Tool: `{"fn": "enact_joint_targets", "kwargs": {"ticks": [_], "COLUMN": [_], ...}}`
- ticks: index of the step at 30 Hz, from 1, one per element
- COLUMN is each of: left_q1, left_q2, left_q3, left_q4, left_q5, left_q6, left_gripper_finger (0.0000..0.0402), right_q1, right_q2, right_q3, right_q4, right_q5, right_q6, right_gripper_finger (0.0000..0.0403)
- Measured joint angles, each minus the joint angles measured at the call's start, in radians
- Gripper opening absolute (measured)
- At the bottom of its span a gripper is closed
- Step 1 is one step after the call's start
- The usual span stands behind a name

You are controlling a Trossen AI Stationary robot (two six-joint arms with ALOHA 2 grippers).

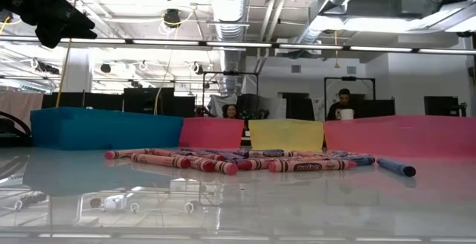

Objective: Sort crayons
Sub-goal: Put the blue crayon into the blue bin

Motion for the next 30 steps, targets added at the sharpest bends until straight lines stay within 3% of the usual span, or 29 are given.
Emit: {"fn": "enact_joint_targets", "kwargs": {"ticks": [8,14,18,21,30], "left_q1": [0.0,0.0,0.0,0.0,0.0], "left_q2": [0.0,0.0,0.0,0.0,0.0], "left_q3": [0.0,0.0,0.0,0.0,0.0], "left_q4": [0.0,-0.001,-0.001,-0.001,0.024], "left_q5": [-0.001,-0.001,-0.001,-0.001,-0.006], "left_q6": [-0.001,-0.003,-0.003,-0.003,-0.046], "left_gripper_finger": [0.0145,0.0145,0.0145,0.0145,0.0145], "right_q1": [0.004,0.02,-0.01,-0.028,-0.028], "right_q2": [0.002,0.002,0.0,0.001,0.001], "right_q3": [-0.139,-0.315,-0.381,-0.387,-0.387], "right_q4": [0.104,0.418,0.614,0.619,0.647], "right_q5": [0.007,0.109,0.03,-0.057,-0.059], "right_q6": [0.082,-0.036,-0.054,-0.029,-0.058], "right_gripper_finger": [0.0102,0.0102,0.0102,0.0102,0.0102]}}
